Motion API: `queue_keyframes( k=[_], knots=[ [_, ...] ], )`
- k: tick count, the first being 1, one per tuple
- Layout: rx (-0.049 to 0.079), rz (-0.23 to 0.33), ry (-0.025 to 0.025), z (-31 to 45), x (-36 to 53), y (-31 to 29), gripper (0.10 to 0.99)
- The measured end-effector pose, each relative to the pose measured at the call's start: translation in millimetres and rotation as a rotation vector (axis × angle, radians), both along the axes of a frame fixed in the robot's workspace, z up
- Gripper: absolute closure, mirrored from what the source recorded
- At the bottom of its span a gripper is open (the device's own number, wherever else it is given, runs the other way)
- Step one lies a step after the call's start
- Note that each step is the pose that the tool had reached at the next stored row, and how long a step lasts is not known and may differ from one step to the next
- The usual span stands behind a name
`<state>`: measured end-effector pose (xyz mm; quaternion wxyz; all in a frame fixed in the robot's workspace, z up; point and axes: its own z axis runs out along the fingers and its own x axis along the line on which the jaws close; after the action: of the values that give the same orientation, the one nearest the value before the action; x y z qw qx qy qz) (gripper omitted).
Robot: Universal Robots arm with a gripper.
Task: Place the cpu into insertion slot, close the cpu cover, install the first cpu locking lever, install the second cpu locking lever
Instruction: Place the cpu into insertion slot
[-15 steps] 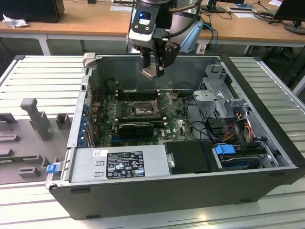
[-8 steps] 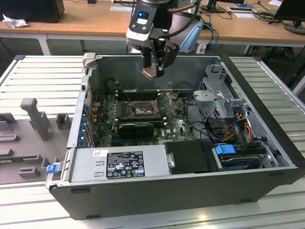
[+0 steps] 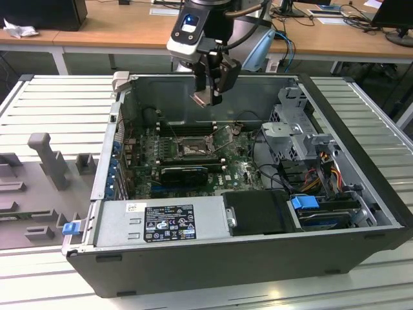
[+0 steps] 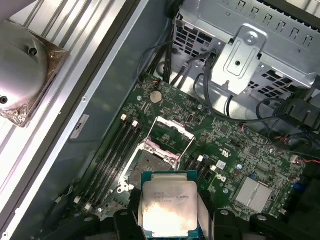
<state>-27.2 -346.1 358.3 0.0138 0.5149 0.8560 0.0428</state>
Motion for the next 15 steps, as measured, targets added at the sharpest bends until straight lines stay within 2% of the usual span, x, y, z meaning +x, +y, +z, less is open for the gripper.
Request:
queue_keyframes(
  k=[15],
  knots=[
    [0.000, -0.098, -0.0001, -0.1, 0.0, 0.0, 0.561]
  ],
)
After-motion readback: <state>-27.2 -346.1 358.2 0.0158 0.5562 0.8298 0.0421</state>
